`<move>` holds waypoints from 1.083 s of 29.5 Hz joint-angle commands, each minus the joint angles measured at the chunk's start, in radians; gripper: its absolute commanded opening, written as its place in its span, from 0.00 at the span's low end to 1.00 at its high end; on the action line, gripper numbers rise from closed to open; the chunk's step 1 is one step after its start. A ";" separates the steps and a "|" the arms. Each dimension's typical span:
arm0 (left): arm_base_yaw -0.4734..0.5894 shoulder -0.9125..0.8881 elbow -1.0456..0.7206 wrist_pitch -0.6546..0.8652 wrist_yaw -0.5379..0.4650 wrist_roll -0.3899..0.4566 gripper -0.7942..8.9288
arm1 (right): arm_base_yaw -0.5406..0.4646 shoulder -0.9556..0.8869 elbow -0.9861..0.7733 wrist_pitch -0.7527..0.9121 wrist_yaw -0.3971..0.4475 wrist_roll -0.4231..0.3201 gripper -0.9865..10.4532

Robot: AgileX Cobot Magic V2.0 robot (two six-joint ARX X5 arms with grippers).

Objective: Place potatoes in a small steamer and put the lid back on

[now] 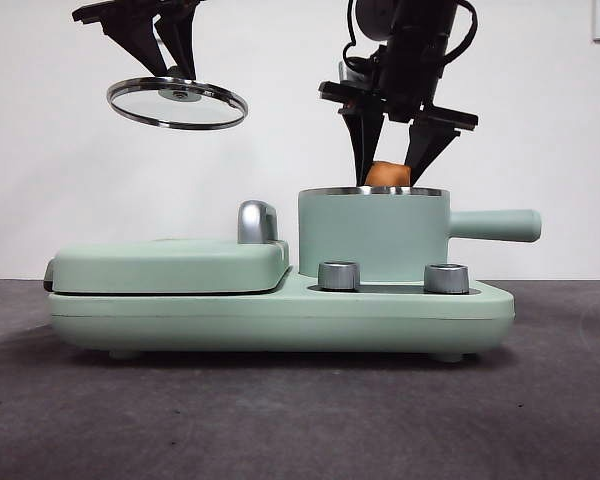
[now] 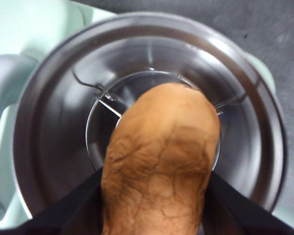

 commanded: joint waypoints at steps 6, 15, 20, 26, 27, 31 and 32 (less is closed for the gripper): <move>-0.004 -0.007 0.041 0.029 0.002 -0.002 0.09 | 0.009 0.030 0.031 -0.014 -0.004 -0.024 0.21; -0.015 -0.007 0.041 0.028 0.003 -0.005 0.09 | 0.009 0.031 0.016 -0.009 -0.002 -0.030 0.21; -0.030 -0.007 0.041 0.026 0.003 -0.005 0.09 | 0.009 0.031 0.013 -0.023 -0.006 -0.031 0.23; -0.052 -0.007 0.041 0.021 0.003 -0.005 0.09 | 0.009 0.031 0.001 -0.034 -0.010 -0.033 0.25; -0.056 -0.007 0.041 0.021 0.003 -0.005 0.09 | 0.009 0.031 0.000 -0.039 -0.010 -0.032 0.29; -0.072 -0.007 0.041 0.021 0.003 -0.006 0.09 | 0.014 0.031 0.000 -0.041 -0.010 -0.034 0.48; -0.077 -0.007 0.041 0.021 0.003 -0.006 0.09 | 0.014 0.031 0.001 -0.038 -0.010 -0.036 0.50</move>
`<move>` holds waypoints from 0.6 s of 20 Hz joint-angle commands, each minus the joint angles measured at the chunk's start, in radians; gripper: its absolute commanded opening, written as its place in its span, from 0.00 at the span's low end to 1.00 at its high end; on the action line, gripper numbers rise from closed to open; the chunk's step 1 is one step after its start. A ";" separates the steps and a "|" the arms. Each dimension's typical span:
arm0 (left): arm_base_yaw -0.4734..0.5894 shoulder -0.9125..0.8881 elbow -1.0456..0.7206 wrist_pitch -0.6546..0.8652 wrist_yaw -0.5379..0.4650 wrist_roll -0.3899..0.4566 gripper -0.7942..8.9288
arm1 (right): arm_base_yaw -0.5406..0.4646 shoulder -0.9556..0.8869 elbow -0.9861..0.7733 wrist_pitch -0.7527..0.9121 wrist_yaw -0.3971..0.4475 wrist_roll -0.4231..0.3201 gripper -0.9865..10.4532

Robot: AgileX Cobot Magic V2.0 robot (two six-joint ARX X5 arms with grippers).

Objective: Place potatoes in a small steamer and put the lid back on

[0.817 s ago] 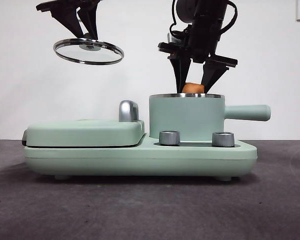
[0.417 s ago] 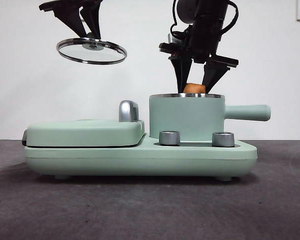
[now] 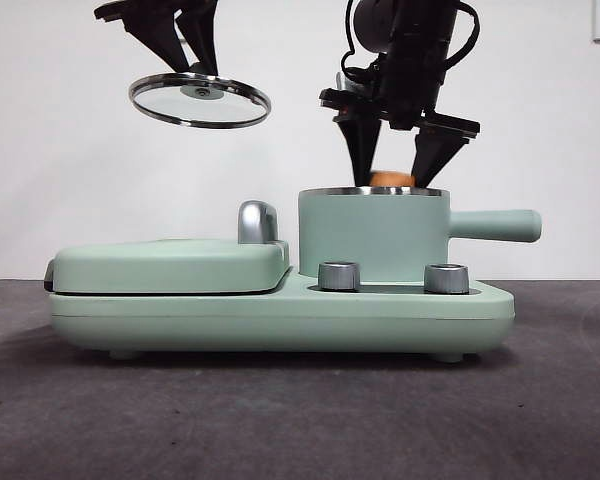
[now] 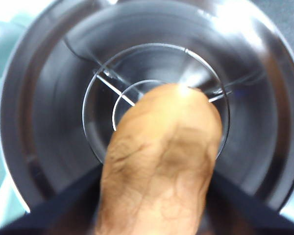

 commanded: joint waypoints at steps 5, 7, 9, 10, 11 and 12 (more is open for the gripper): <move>-0.037 -0.007 0.041 0.020 0.003 -0.013 0.09 | -0.004 -0.015 0.024 0.000 -0.070 -0.013 0.51; -0.048 -0.007 0.041 0.018 0.003 -0.021 0.09 | -0.011 -0.063 0.024 -0.012 -0.096 -0.022 0.51; -0.061 -0.007 0.041 0.018 0.003 -0.023 0.09 | -0.018 -0.122 0.024 -0.045 -0.093 -0.038 0.51; -0.069 -0.007 0.041 0.019 0.003 -0.023 0.09 | -0.018 -0.153 0.024 -0.058 -0.082 -0.041 0.51; -0.080 -0.007 0.041 0.019 0.003 -0.023 0.09 | -0.021 -0.203 0.024 -0.080 -0.047 -0.045 0.51; -0.094 -0.006 0.041 0.021 0.003 -0.023 0.09 | -0.025 -0.255 0.023 -0.100 -0.003 -0.045 0.51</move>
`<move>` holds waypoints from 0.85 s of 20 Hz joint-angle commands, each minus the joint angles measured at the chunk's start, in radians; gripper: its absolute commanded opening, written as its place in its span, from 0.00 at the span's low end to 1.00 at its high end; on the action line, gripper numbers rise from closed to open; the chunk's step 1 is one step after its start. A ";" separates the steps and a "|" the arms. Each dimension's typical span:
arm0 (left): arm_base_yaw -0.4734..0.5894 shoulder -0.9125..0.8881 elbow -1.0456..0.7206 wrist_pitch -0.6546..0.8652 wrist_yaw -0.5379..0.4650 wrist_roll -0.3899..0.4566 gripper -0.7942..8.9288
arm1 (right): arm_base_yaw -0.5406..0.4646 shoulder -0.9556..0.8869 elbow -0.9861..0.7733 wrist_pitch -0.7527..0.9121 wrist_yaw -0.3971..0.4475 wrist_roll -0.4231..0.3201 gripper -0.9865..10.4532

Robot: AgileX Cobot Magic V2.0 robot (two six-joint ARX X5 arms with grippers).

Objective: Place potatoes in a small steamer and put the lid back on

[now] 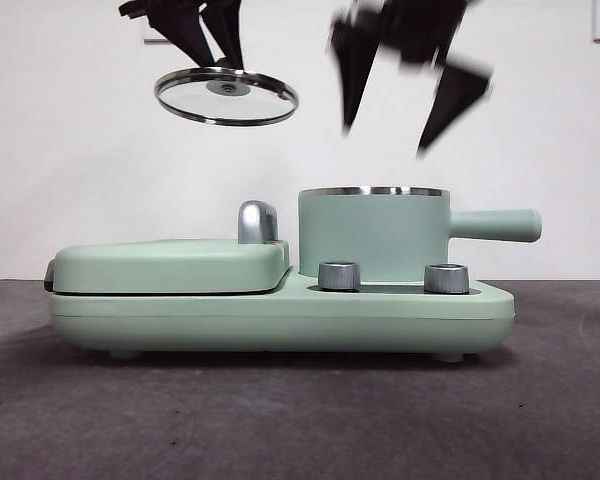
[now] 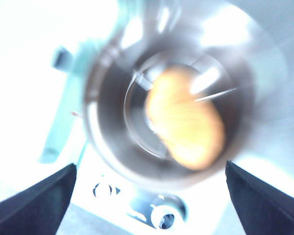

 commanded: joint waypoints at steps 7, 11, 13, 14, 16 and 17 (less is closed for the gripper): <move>-0.117 -0.004 0.040 0.023 0.003 -0.008 0.09 | 0.024 -0.521 -0.274 -0.074 0.091 -0.027 0.51; -0.167 -0.002 0.032 0.024 0.003 -0.005 0.09 | 0.073 -0.824 -0.587 -0.011 0.116 -0.010 0.51; -0.185 -0.002 0.018 0.033 0.003 -0.002 0.09 | 0.092 -0.975 -0.739 0.077 0.115 0.049 0.51; -0.192 -0.002 0.007 0.043 0.003 0.000 0.09 | 0.097 -1.036 -0.797 0.112 0.115 0.077 0.51; -0.200 0.001 -0.013 0.059 0.003 0.000 0.09 | 0.101 -1.157 -0.910 0.172 0.115 0.130 0.51; -0.205 0.010 -0.014 0.063 0.003 0.000 0.09 | 0.101 -1.217 -0.960 0.190 0.115 0.158 0.51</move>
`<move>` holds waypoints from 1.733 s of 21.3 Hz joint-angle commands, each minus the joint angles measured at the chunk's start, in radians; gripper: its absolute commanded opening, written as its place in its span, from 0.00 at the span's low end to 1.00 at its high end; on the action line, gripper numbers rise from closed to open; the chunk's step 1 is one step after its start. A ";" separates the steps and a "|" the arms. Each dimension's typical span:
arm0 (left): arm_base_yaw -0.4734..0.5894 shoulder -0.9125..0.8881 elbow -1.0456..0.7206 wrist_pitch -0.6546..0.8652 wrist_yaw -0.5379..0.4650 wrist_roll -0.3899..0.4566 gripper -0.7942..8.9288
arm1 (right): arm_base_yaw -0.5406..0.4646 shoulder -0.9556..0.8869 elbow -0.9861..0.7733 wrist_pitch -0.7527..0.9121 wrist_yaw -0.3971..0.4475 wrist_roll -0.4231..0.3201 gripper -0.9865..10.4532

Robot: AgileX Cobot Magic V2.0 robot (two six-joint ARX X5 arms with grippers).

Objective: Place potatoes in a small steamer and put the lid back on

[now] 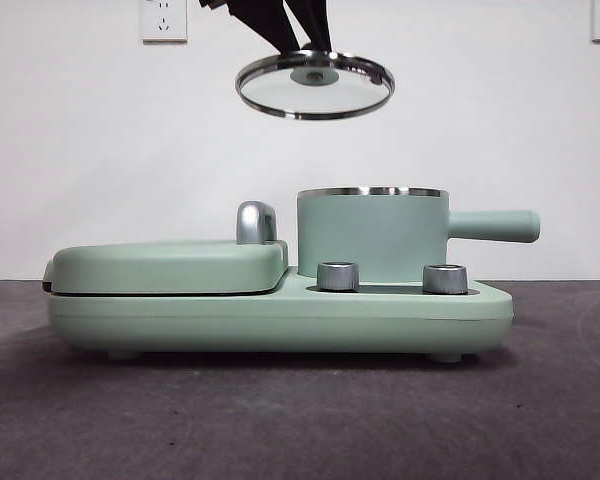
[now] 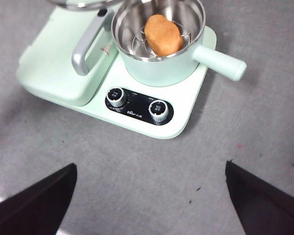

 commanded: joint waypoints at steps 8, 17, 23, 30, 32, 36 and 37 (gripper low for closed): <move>-0.045 0.127 0.025 0.113 0.002 0.029 0.09 | 0.007 -0.315 -0.159 0.027 -0.001 0.142 0.51; -0.048 0.175 0.025 0.193 0.042 0.062 0.09 | 0.007 -0.346 -0.159 0.012 -0.002 0.145 0.51; -0.047 0.188 0.025 0.201 0.076 0.089 0.09 | 0.007 -0.346 -0.159 0.012 -0.003 0.145 0.51; -0.050 0.222 0.025 0.202 0.061 0.089 0.09 | 0.007 -0.346 -0.159 0.012 -0.003 0.144 0.51; -0.050 0.229 0.025 0.203 0.062 0.089 0.09 | 0.007 -0.346 -0.159 0.012 -0.003 0.144 0.51; -0.050 0.239 0.025 0.206 0.062 0.089 0.09 | 0.007 -0.346 -0.159 0.012 -0.003 0.144 0.51; -0.050 0.239 0.025 0.210 0.062 0.089 0.09 | 0.007 -0.346 -0.159 0.012 -0.003 0.144 0.51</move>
